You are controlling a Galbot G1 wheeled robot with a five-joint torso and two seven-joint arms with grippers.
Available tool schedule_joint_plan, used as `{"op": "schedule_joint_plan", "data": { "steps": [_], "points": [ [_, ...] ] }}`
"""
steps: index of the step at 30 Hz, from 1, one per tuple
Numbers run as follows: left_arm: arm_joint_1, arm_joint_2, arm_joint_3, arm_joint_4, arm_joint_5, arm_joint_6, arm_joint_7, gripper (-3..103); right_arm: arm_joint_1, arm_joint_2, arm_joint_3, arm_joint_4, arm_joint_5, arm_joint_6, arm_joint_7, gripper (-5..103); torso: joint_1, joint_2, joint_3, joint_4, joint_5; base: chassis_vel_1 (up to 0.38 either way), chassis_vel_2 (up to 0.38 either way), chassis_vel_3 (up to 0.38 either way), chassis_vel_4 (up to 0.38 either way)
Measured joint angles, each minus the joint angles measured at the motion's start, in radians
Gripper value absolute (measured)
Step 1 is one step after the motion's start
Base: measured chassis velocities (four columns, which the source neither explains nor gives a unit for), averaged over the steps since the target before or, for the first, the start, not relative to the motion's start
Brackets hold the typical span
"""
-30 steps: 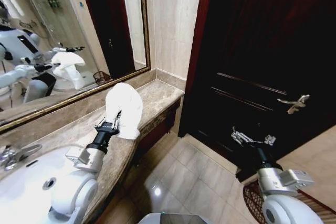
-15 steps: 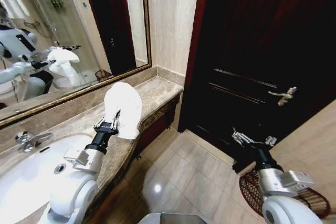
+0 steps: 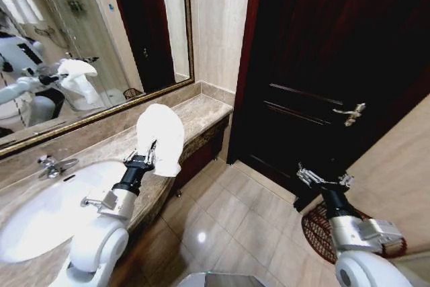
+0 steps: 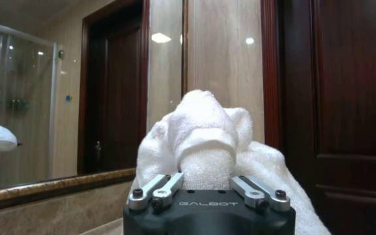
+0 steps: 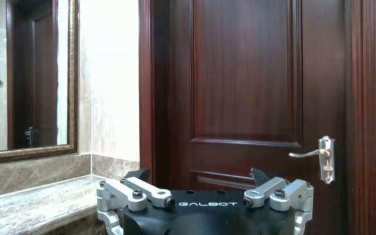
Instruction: Discard the used towel into the hamper.
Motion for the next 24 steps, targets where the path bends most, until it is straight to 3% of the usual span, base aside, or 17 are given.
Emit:
{"op": "schedule_joint_plan", "data": {
  "steps": [24],
  "points": [
    [-0.014, -0.009, 0.038, 0.027, 0.017, -0.001, 0.021, 16, 0.019, 0.006, 0.001, -0.022, 0.0, 0.013, 0.009, 100, 0.0, 0.0, 0.0, -0.0003, 0.0, 0.091, -0.091, -0.088, 0.088]
  ]
}}
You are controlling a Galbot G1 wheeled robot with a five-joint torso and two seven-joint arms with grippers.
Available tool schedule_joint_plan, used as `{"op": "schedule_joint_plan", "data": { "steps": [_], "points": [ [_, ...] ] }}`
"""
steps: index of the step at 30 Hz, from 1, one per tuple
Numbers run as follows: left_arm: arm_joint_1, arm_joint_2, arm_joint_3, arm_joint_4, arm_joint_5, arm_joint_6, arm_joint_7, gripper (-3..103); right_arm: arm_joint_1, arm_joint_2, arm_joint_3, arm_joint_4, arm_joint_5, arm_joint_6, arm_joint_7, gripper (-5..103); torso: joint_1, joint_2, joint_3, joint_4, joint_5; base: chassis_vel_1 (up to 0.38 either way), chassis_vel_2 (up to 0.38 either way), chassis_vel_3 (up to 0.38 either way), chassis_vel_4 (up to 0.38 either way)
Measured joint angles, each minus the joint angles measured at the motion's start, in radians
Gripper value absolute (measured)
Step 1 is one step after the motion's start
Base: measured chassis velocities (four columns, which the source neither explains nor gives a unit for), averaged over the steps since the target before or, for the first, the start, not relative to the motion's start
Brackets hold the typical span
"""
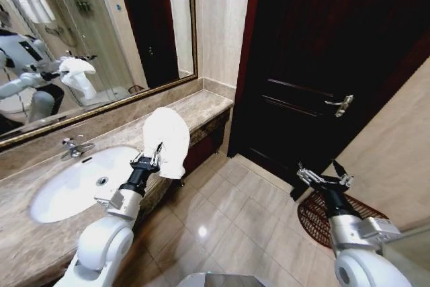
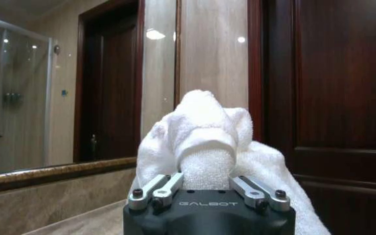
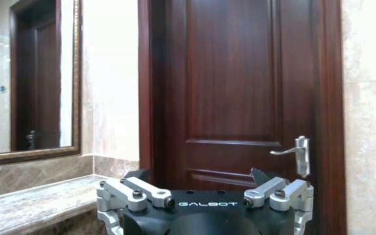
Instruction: Discard the used towel into the hamper.
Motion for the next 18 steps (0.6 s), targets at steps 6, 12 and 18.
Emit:
{"op": "schedule_joint_plan", "data": {
  "steps": [6, 12, 18],
  "points": [
    [-0.009, -0.004, 0.004, 0.008, 0.004, -0.008, 0.006, 16, 0.007, -0.003, 0.006, 0.004, 0.004, -0.003, 0.008, 100, 0.0, 0.0, 0.0, 0.0001, 0.0, -0.013, -0.009, -0.012, -0.004],
    [-0.024, -0.004, 0.018, 0.021, 0.011, -0.008, 0.015, 16, 0.019, 0.003, 0.005, 0.005, 0.004, -0.011, 0.012, 100, 0.001, 0.0, 0.0, 0.0, 0.0001, -0.046, -0.042, -0.044, -0.049],
    [-0.028, -0.003, 0.023, 0.029, 0.015, -0.011, 0.021, 16, 0.019, 0.005, 0.005, 0.007, 0.001, -0.014, 0.013, 100, 0.0, 0.0, 0.0, 0.0, 0.0, -0.069, -0.083, -0.083, -0.068]
  ]
}}
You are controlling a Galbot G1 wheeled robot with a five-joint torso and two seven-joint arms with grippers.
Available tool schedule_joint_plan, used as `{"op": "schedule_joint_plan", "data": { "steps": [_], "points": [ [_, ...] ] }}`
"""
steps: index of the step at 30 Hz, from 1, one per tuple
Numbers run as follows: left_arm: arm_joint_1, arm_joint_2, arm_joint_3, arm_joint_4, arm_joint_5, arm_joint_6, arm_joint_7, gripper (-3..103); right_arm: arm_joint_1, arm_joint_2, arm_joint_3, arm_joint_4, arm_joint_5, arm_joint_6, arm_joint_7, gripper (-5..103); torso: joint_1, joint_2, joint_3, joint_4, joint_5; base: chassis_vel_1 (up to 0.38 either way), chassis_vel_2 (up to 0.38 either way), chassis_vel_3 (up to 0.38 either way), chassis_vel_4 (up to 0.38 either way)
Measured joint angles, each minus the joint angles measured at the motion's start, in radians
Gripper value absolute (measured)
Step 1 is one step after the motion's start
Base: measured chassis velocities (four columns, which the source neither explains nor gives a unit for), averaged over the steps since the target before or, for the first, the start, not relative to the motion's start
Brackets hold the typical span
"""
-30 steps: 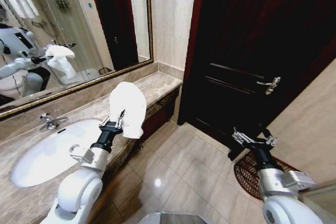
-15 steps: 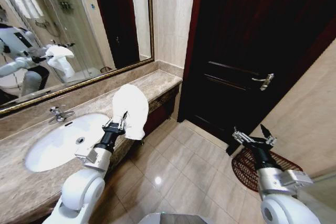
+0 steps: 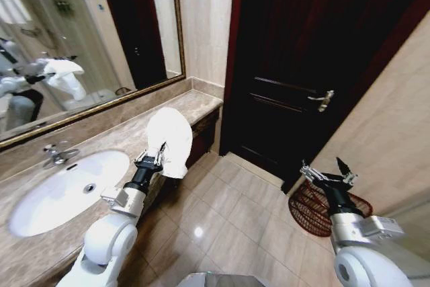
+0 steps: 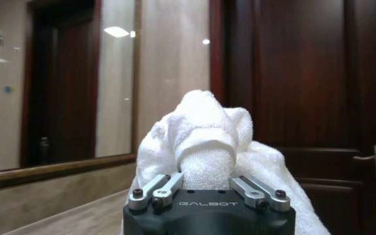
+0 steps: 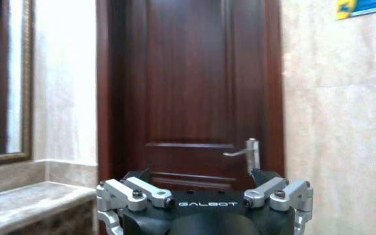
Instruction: Discard the used towel into the hamper.
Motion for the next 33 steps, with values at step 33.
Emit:
{"op": "schedule_joint_plan", "data": {
  "steps": [33],
  "points": [
    [0.024, -0.032, 0.009, 0.051, -0.004, -0.045, 0.081, 16, -0.085, 0.038, 0.13, -0.067, 0.078, 0.143, -0.04, 100, 0.0, 0.0, 0.0, -0.0001, 0.0, -0.118, -0.122, -0.118, -0.122]
  ]
}}
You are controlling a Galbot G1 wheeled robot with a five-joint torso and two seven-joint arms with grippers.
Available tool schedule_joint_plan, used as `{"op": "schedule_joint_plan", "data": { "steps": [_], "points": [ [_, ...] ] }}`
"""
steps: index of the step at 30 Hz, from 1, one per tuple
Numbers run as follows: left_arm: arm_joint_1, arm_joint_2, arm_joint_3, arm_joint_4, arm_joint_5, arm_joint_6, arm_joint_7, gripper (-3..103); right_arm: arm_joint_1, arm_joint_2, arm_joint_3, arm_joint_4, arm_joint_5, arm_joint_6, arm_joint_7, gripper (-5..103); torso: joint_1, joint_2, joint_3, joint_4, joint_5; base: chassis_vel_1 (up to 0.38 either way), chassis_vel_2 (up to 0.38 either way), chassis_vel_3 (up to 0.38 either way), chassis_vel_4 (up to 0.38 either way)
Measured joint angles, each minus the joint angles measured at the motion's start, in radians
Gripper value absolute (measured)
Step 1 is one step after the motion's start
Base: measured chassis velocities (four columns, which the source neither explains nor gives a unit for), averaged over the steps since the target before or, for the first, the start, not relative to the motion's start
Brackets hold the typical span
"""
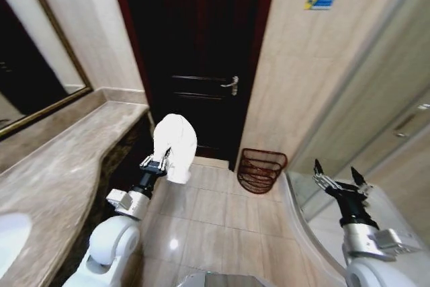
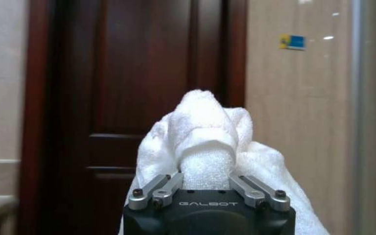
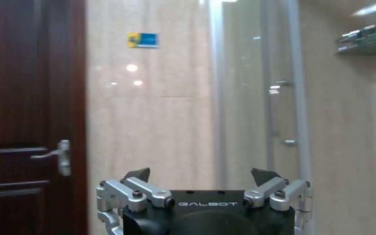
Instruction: Discard the used towel into the hamper.
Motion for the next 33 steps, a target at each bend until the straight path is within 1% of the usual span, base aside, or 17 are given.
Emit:
{"op": "schedule_joint_plan", "data": {
  "steps": [8, 14, 16, 17, 18, 20, 25, 27, 29, 30, 33],
  "points": [
    [-0.001, -0.001, -0.001, 0.006, 0.0, -0.006, 0.002, 16, -0.007, 0.01, 0.001, 0.005, -0.006, 0.004, 0.004, 100, 0.0, 0.0, 0.0, 0.0002, 0.0, -0.126, -0.118, -0.123, -0.114],
    [0.012, -0.004, -0.012, 0.009, 0.0, -0.026, 0.011, 16, -0.021, -0.017, 0.015, 0.007, -0.003, 0.005, 0.007, 100, 0.0, 0.0, 0.0, 0.0, -0.0001, -0.134, -0.135, -0.133, -0.136],
    [0.016, -0.007, -0.02, 0.016, 0.005, -0.038, 0.03, 16, -0.006, -0.019, 0.014, 0.009, -0.001, -0.025, 0.025, 100, 0.0, 0.0, 0.0, 0.0002, 0.0, -0.133, -0.133, -0.14, -0.134],
    [0.016, -0.007, -0.02, 0.016, 0.005, -0.038, 0.03, 16, -0.006, -0.019, 0.014, 0.009, -0.001, -0.025, 0.025, 100, 0.0, 0.0, 0.0, 0.0002, 0.0, -0.135, -0.131, -0.14, -0.132],
    [0.017, -0.009, -0.021, 0.019, 0.007, -0.043, 0.037, 16, -0.004, -0.018, 0.006, 0.014, -0.001, -0.05, 0.04, 100, 0.0, 0.0, 0.0, 0.0001, 0.0002, -0.101, -0.132, -0.121, -0.132],
    [0.015, -0.013, -0.022, 0.022, 0.007, -0.045, 0.04, 16, -0.009, -0.018, -0.002, 0.023, 0.0, -0.073, 0.05, 100, 0.0, 0.0, 0.0, 0.0002, -0.0002, -0.114, -0.127, -0.105, -0.116],
    [0.001, -0.017, -0.023, 0.025, 0.002, -0.048, 0.042, 16, -0.003, -0.023, -0.002, 0.017, -0.006, -0.066, 0.053, 100, 0.0, 0.0, 0.0, 0.0001, 0.0, -0.113, -0.116, -0.115, -0.113],
    [-0.013, -0.021, -0.019, 0.033, 0.011, -0.057, 0.041, 16, 0.0, -0.026, 0.004, 0.008, -0.006, -0.055, 0.056, 100, 0.0, 0.0, 0.0, -0.0004, 0.0, -0.093, -0.117, -0.11, -0.096],
    [-0.016, -0.023, -0.014, 0.034, 0.018, -0.058, 0.04, 16, -0.002, -0.026, 0.01, 0.0, -0.007, -0.041, 0.051, 100, 0.0, 0.0, 0.0, -0.0004, 0.0, -0.068, -0.058, -0.043, -0.053],
    [-0.016, -0.023, -0.011, 0.036, 0.019, -0.058, 0.039, 16, -0.004, -0.026, 0.01, -0.005, -0.008, -0.032, 0.045, 100, 0.0, 0.0, 0.0, 0.0002, 0.0001, 0.0, 0.0, 0.0, 0.0],
    [-0.017, -0.023, -0.01, 0.042, 0.021, -0.058, 0.038, 16, -0.005, -0.024, 0.006, -0.013, -0.017, -0.021, 0.04, 100, 0.0, 0.0, 0.0, 0.0006, -0.0001, 0.0, 0.0, 0.0, 0.0]
  ]
}}
